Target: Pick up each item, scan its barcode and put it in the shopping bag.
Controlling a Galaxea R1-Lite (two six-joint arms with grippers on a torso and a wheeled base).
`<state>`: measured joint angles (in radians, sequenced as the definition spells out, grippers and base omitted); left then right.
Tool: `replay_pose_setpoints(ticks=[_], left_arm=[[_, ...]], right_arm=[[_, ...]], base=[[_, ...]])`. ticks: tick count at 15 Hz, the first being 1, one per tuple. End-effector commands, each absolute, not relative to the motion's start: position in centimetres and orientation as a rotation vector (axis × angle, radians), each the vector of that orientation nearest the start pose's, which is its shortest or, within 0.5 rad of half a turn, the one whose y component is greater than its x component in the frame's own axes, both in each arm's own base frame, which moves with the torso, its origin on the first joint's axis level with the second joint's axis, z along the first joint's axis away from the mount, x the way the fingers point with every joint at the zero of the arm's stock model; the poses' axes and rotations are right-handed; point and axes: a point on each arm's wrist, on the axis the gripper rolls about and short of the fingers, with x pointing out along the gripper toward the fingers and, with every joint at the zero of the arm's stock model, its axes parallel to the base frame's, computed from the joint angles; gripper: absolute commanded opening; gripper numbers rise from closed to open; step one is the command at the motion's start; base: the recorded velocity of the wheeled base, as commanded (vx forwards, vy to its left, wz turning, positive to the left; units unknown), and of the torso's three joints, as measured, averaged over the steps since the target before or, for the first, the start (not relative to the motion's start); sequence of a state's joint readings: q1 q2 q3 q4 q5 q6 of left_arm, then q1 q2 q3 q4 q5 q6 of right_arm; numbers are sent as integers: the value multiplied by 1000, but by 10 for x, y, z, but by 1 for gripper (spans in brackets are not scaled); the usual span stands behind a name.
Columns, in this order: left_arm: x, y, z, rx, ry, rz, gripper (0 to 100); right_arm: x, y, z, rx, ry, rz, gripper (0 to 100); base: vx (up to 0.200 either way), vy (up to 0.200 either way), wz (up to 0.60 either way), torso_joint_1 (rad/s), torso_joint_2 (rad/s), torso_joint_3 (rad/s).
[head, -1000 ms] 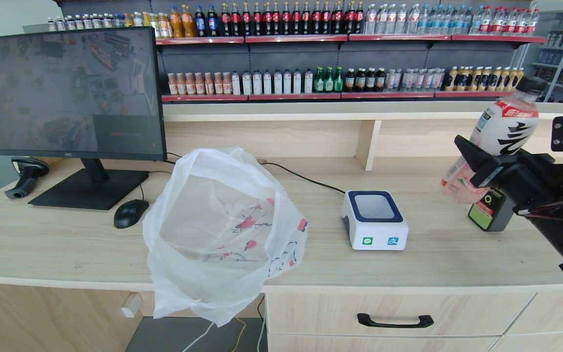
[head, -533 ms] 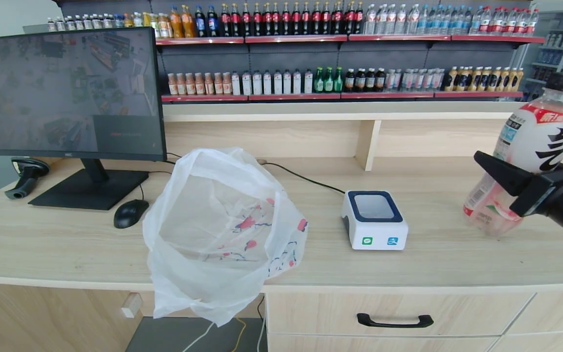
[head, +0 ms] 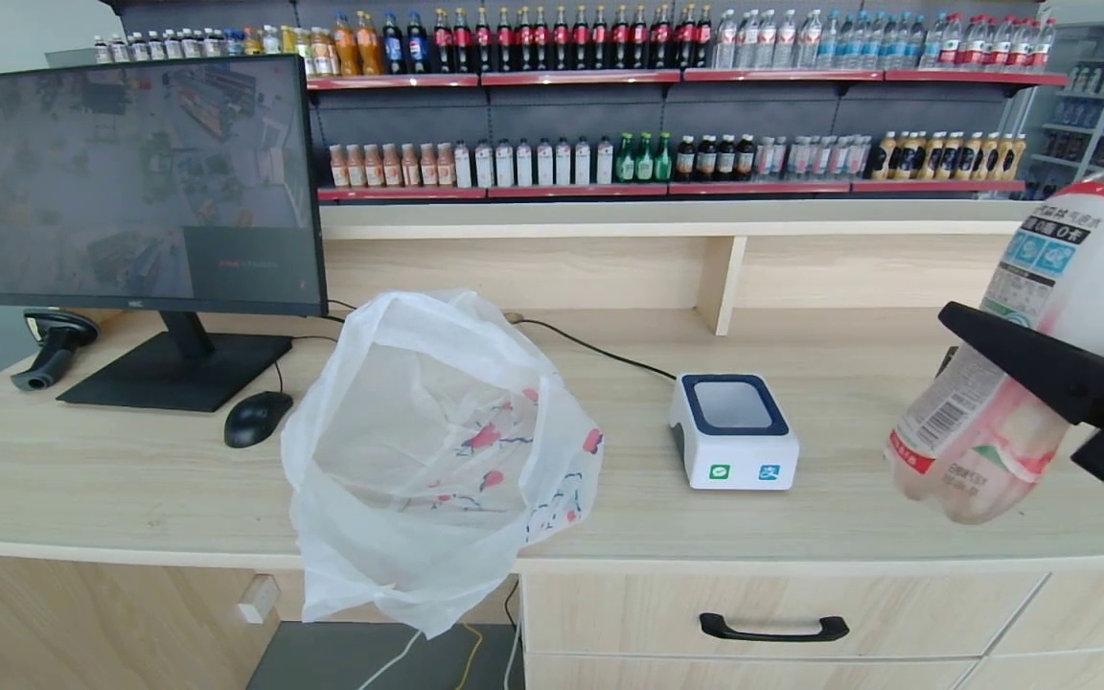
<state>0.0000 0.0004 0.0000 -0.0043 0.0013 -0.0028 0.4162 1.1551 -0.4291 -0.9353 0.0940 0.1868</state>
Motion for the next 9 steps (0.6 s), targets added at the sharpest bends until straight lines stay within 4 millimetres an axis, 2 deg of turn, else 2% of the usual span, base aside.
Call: replay_pose_setpoints(ticks=[1, 5, 9], left_arm=[[-23, 0, 76, -3, -5, 2, 100], [-23, 0, 76, -3, -5, 2, 100], [-23, 0, 76, -3, -5, 2, 100]], right_arm=[[141, 80, 237, 291, -128, 623, 0], [132, 106, 235, 483, -11, 824, 0], [125, 116, 246, 664, -6, 935, 0]], base=[[0, 0, 0, 0, 0, 0], [0, 0, 0, 0, 0, 0], [0, 0, 0, 0, 0, 0]])
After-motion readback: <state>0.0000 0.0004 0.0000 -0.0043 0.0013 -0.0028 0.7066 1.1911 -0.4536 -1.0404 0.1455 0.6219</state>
